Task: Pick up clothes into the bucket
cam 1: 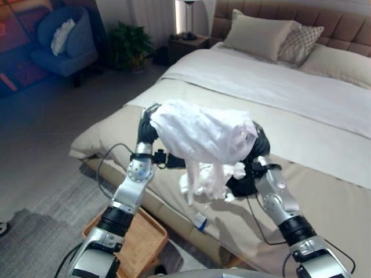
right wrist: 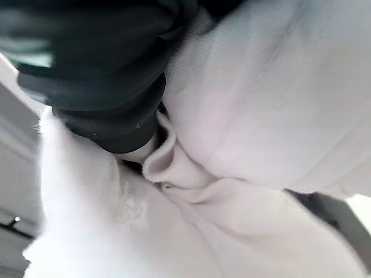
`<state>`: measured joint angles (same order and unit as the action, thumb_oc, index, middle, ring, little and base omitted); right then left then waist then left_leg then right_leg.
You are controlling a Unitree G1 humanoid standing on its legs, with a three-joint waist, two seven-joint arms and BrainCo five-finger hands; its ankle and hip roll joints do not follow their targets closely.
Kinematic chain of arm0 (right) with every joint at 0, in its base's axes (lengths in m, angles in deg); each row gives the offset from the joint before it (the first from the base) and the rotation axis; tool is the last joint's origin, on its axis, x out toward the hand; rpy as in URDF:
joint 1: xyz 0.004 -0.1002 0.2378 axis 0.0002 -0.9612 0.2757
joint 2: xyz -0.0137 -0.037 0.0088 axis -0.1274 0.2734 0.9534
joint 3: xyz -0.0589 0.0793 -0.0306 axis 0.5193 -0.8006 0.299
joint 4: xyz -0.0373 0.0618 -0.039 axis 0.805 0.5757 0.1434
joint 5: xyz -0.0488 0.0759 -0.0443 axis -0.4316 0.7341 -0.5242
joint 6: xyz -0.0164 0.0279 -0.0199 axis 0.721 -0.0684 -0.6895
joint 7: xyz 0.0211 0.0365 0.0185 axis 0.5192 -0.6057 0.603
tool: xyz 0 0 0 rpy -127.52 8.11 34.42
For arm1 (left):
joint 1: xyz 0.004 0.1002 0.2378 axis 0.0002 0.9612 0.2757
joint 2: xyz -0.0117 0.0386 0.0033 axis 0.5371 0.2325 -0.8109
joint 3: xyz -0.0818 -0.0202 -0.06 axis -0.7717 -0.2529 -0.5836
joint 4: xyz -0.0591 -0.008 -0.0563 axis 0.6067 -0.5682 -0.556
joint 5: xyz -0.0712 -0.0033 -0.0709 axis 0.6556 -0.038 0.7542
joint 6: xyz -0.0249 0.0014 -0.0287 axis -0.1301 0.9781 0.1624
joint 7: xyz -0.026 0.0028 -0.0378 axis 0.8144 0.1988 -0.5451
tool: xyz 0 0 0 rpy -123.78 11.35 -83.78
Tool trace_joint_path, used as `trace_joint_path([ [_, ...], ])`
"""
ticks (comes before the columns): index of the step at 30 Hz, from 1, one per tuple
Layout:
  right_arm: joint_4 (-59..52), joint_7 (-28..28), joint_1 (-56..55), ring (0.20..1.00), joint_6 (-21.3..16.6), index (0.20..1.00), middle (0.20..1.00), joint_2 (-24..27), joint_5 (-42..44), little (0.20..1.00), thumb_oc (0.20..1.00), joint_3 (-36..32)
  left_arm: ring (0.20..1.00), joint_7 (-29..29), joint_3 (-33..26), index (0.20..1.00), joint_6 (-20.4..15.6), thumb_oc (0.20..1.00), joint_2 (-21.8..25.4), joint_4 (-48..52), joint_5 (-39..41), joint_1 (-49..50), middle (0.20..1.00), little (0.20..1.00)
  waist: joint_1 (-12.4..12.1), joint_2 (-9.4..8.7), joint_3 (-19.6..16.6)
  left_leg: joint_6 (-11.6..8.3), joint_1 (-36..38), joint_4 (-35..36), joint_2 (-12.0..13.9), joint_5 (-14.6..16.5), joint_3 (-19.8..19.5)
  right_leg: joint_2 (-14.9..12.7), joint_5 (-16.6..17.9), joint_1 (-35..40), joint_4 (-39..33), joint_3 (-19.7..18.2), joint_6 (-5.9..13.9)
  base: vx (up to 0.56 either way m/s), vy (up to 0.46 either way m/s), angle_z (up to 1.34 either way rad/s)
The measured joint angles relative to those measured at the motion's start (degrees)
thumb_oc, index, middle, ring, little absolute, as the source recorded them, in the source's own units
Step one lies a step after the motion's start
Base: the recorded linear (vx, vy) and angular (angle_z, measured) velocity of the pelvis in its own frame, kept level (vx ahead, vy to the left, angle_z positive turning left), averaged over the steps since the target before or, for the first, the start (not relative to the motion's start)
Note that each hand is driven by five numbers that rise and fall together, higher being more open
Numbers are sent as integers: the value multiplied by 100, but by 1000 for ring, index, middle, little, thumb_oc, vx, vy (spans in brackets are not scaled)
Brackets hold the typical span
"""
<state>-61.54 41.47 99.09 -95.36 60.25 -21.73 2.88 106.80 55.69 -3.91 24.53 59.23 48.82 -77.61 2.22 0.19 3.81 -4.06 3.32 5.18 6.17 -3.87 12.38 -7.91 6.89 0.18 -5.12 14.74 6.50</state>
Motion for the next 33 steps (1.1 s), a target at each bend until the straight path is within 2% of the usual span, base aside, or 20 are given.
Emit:
trace_joint_path([
  [3, -171, -118, 15, 200, 0, 200, 200, -83, 261, 200, 200, 113, 200, -187, 221, 200, 35, 200, -107, -459, 52, 15, 200, 200, 2, -10, -4, -16, 0, -9, 0, -12, 6, 3, 1, -10, 0, -9, -1, 0, 0, 0],
  [4, -215, -156, 33, 200, 4, 200, 200, -96, 283, 200, 200, 188, 1000, -258, 263, 1000, 73, 1000, -177, -577, 100, 37, 1000, 1000, 6, -12, -7, -28, -2, -10, -3, -21, 7, 4, 6, -12, 1, -11, -8, 0, 0, 0],
  [8, -383, -198, 135, 200, 23, 200, 200, -90, 366, 200, 200, 337, 1000, -669, 557, 1000, 125, 1000, -217, -849, 600, 61, 1000, 1000, 8, -31, -15, -28, -4, -11, -6, -21, 19, 9, 11, -22, 1, -22, -14, 0, 0, 0],
  [11, -536, -181, 287, 200, 70, 200, 200, 161, 233, 200, 200, 425, 1000, -937, 572, 1000, 121, 1000, -268, -831, 1188, 122, 1000, 1000, 10, -81, -32, -28, -1, -12, -5, -21, 24, 31, 11, -22, 1, -26, -14, 0, 0, 0],
  [19, -527, -224, 477, 200, 237, 200, 200, 151, 19, 200, 200, 651, 1000, -1568, 573, 1000, 99, 1000, -224, -557, 2294, 127, 1000, 1000, 9, -176, -74, -27, 1, -11, 11, -20, 27, 45, -7, -21, 1, -28, 12, 0, 0, 0],
  [33, -486, -556, 459, 200, 329, 200, 200, 119, 37, 200, 200, 671, 1000, -2267, 530, 1000, 99, 1000, -474, -556, 4647, 127, 1000, 1000, 63, -192, -70, -27, -3, -11, -3, -19, 18, 6, -14, -20, 1, -22, 20, 0, 0, 0],
])
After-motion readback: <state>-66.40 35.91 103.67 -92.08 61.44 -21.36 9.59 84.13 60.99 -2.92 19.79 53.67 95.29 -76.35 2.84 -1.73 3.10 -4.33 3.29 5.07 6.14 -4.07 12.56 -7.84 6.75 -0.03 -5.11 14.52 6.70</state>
